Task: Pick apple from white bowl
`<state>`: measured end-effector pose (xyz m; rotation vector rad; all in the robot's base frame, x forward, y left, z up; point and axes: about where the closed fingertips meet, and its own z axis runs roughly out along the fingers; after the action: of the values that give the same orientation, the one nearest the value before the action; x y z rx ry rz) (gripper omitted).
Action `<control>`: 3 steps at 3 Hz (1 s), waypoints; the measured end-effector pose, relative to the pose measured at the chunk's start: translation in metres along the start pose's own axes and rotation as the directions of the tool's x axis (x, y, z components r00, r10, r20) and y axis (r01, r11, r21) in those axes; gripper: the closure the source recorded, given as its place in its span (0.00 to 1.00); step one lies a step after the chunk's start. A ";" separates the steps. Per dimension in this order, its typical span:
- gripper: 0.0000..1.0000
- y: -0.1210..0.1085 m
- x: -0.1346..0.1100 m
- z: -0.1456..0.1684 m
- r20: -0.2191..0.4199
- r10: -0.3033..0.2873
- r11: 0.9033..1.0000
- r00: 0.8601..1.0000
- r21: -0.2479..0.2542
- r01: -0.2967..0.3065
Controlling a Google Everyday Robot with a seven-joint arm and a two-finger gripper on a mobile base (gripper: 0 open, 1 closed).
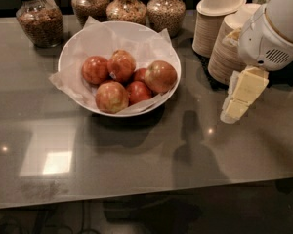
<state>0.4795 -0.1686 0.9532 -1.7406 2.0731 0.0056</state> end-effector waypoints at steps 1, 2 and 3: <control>0.00 -0.005 -0.018 0.011 0.058 -0.032 0.999 0.998 0.000 0.032; 0.00 -0.005 -0.018 0.011 0.058 -0.032 0.999 0.998 0.000 0.032; 0.00 -0.011 -0.024 0.010 0.153 -0.018 0.999 0.988 0.029 0.013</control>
Offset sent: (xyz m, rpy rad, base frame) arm 0.0086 0.0157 -0.0027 0.0376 -0.0163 0.0379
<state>0.4962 -0.1461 0.9546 -1.6846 1.9402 0.1027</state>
